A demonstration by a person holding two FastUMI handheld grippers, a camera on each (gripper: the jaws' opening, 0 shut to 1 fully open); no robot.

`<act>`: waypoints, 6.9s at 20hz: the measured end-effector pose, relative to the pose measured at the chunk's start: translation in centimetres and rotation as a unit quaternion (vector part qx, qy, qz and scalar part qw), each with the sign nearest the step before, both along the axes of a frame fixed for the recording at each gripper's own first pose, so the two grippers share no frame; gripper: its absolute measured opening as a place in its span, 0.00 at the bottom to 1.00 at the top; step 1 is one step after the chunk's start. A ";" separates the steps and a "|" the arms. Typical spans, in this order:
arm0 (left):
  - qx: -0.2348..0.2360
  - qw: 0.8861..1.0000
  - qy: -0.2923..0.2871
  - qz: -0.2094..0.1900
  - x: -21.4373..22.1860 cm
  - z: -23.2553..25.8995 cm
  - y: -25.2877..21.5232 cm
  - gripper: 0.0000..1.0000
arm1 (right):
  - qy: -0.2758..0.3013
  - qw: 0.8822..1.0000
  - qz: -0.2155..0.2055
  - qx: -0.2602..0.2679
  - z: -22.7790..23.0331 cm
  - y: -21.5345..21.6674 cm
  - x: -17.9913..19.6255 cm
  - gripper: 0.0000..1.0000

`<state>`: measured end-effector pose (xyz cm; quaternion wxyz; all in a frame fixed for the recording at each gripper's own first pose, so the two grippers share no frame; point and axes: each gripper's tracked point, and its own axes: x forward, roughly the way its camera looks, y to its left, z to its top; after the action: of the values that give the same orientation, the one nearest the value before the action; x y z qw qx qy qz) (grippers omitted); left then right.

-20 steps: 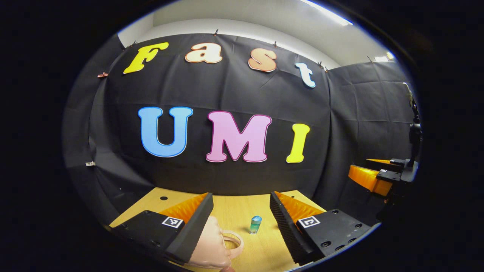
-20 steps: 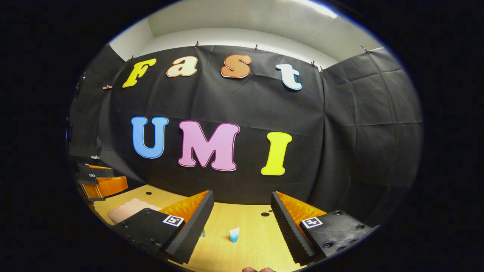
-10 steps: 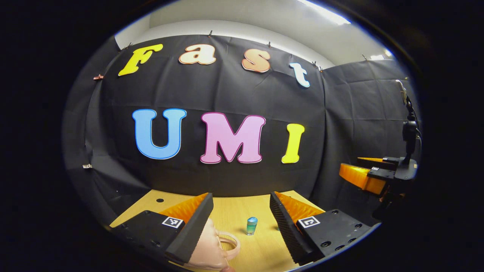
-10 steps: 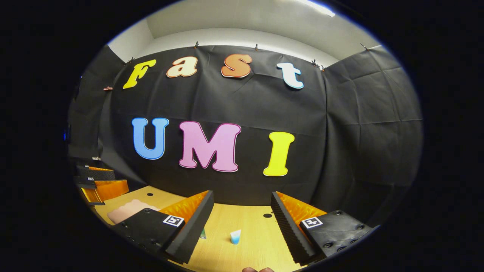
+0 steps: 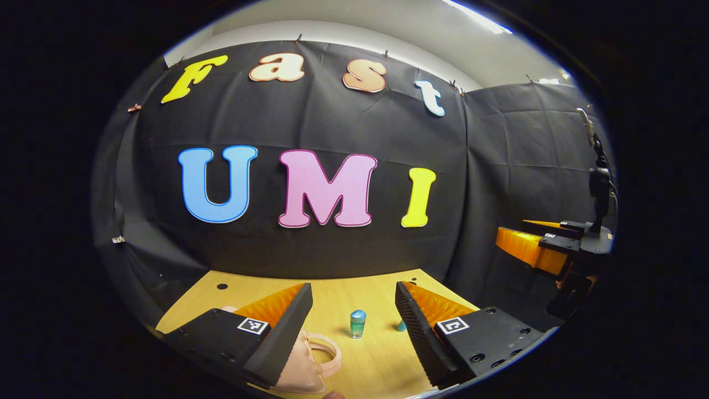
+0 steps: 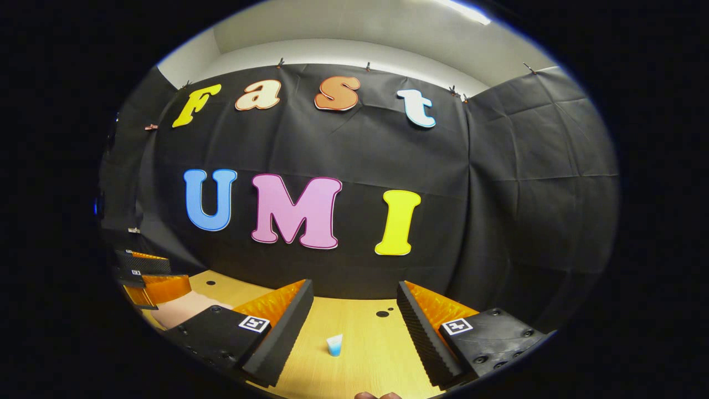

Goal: First open the suitcase, pack the skin care products into it, and then close the suitcase.

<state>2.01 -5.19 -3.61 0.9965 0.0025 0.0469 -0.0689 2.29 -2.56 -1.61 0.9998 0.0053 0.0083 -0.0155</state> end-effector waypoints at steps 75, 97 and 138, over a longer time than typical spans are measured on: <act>-0.033 0.850 0.478 0.220 0.9 -30.7 64.6 0.20 | 0.092 0.996 0.005 -0.016 -4.6 16.2 8.0 0.96; -0.026 0.995 0.024 0.098 5.8 3.2 34.6 0.98 | 0.048 0.998 0.010 -0.030 -4.0 13.3 6.9 0.96; 0.079 0.963 0.233 -0.111 26.3 -30.5 -5.6 0.52 | 0.315 0.942 0.114 -0.015 -37.8 5.6 17.1 0.95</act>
<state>28.29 -10.84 -34.07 0.9407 0.0703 0.2825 -0.1739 19.42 3.03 -39.36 0.9412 -0.0159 0.3230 0.0976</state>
